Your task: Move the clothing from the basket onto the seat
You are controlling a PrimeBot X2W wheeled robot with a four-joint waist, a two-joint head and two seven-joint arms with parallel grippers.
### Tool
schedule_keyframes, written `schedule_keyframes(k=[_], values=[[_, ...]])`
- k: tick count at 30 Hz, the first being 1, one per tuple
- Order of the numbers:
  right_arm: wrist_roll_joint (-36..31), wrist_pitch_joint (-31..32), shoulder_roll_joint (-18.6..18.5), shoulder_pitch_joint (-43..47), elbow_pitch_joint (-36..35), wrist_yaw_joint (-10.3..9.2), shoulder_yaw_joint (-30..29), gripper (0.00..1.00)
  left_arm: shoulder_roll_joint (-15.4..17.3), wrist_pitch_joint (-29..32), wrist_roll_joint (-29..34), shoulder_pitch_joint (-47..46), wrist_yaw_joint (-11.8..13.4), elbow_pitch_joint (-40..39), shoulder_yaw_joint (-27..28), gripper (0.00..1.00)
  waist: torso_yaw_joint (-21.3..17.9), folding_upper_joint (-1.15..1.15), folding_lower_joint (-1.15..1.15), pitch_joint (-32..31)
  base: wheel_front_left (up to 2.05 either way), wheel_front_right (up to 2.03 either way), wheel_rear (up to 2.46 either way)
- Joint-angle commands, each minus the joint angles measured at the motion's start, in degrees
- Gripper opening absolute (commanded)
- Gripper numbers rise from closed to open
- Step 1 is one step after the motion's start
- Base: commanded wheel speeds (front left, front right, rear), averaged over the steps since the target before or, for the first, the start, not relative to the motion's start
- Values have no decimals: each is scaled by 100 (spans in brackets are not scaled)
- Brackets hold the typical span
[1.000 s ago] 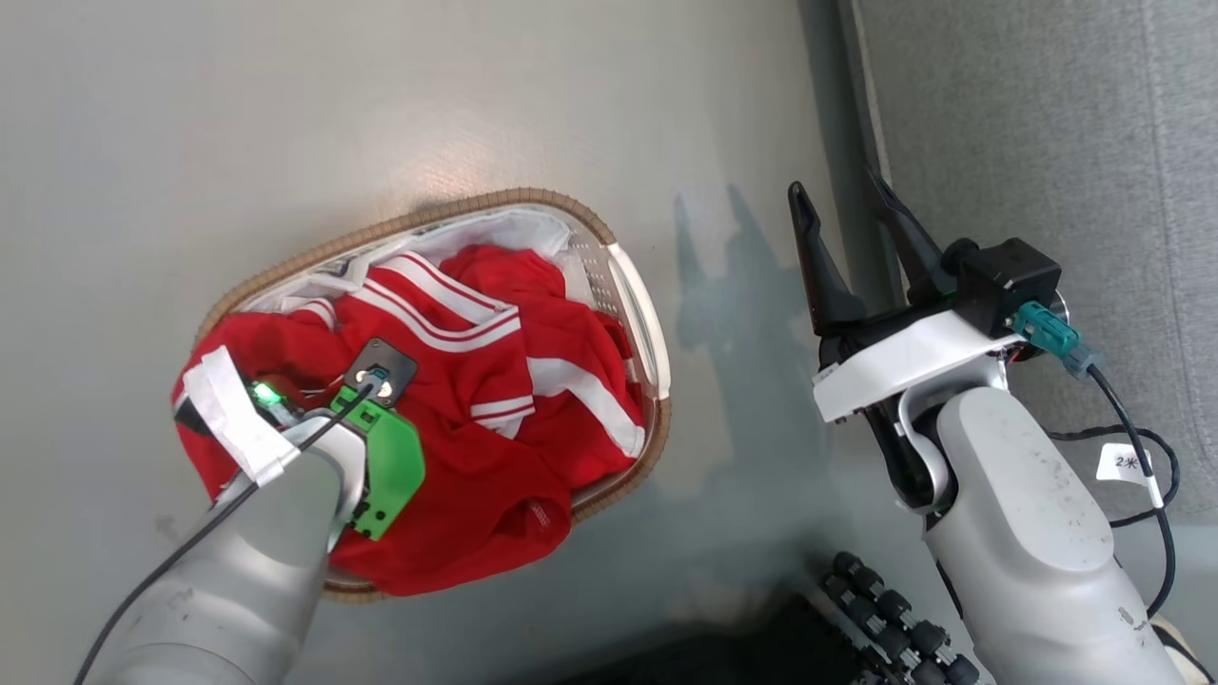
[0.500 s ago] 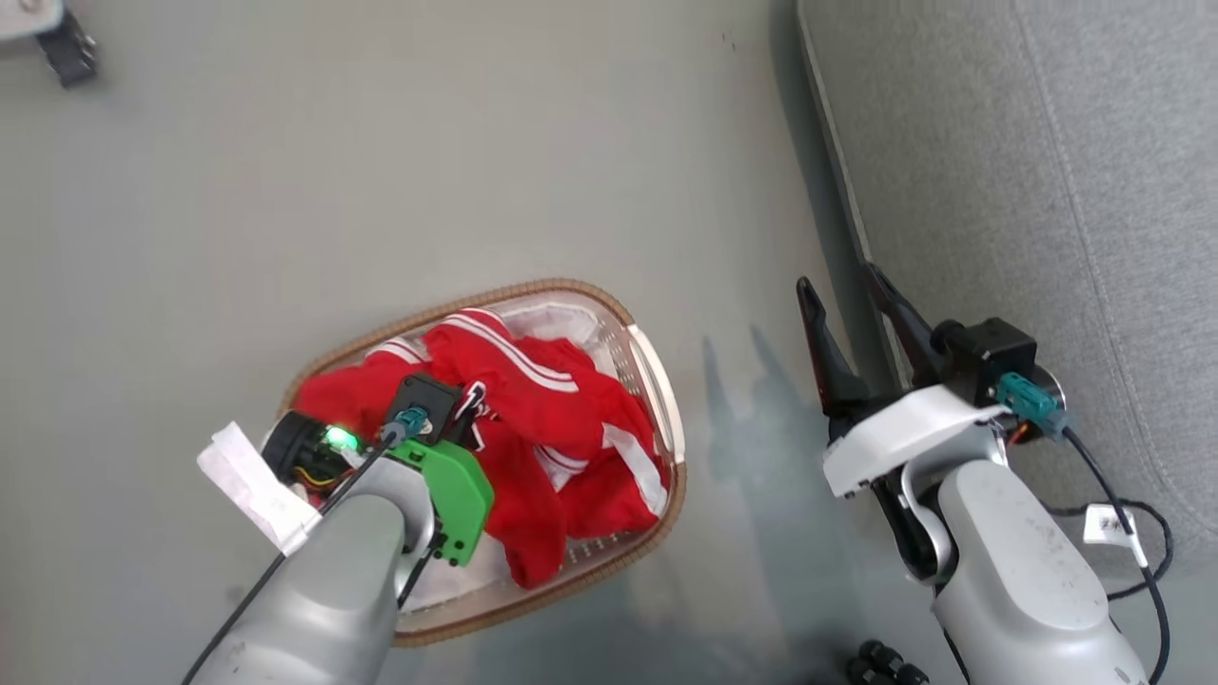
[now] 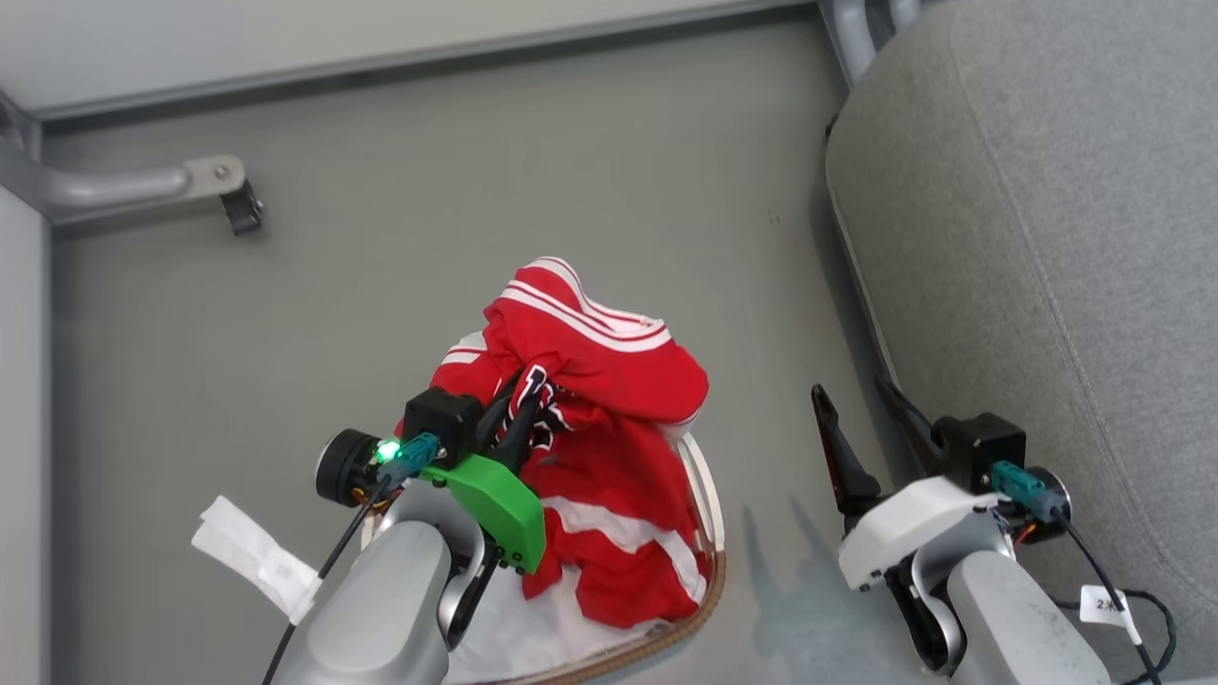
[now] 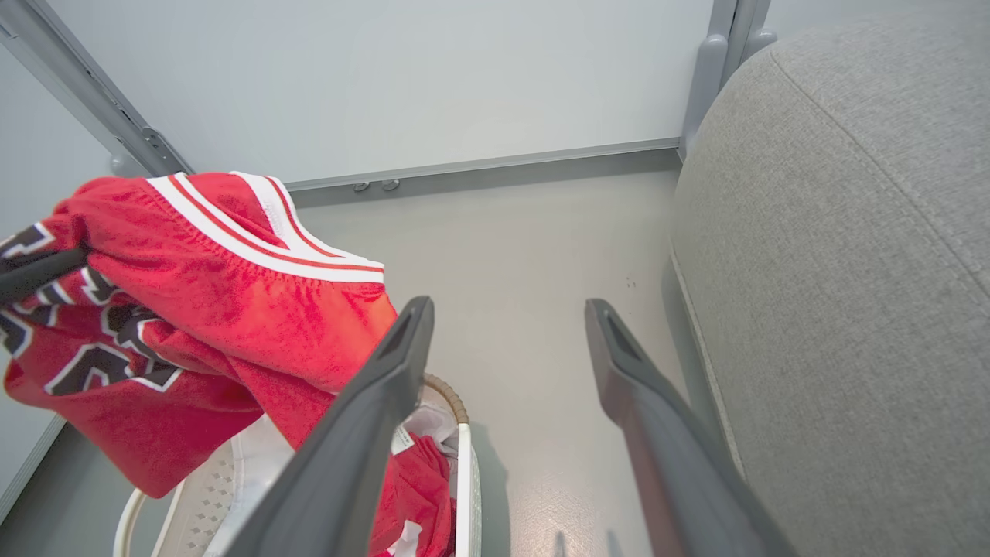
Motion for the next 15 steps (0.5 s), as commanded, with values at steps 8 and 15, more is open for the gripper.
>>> schedule_keyframes(k=[8, 15], values=[[-198, -10, -43, 427, 17, -4, 32, 100, -12, -21, -157, 395, -19, -970, 463, 0, 235, 0, 0, -1014, 0, 0, 0], [-169, -10, -34, 653, -38, -4, 66, 100, -12, -13, -498, 529, 16, -1830, 537, 0, 203, 0, 0, -1311, 0, 0, 0]])
